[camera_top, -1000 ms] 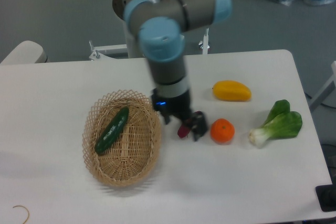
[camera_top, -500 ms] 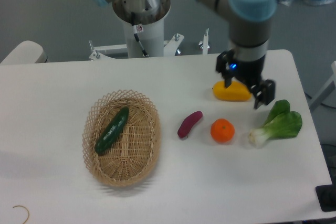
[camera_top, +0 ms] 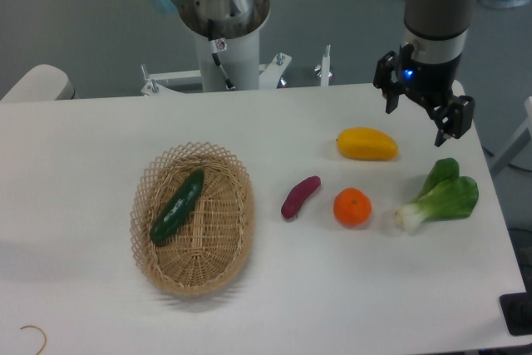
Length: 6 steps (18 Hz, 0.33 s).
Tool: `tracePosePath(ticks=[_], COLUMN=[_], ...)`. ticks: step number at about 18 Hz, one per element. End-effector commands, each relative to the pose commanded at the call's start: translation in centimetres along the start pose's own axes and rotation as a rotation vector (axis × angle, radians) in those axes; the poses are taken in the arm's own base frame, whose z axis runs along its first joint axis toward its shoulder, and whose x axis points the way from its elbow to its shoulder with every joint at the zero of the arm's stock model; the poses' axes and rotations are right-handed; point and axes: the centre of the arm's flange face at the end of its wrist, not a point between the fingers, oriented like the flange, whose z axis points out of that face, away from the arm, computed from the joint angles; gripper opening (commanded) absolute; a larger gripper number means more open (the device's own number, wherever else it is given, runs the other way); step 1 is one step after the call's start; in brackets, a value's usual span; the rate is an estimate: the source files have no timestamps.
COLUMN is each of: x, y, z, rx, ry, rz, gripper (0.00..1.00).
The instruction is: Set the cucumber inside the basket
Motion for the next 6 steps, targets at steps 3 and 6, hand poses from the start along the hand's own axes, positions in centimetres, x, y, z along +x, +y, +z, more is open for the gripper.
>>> tracePosePath(ticks=[3, 6], x=[0.01, 0.01], y=[0.19, 0.31], z=[-0.01, -0.45], rx=[-0.001, 0.007], ry=[0.000, -0.007], rz=[-0.003, -0.006], gripper=[1.00, 1.00])
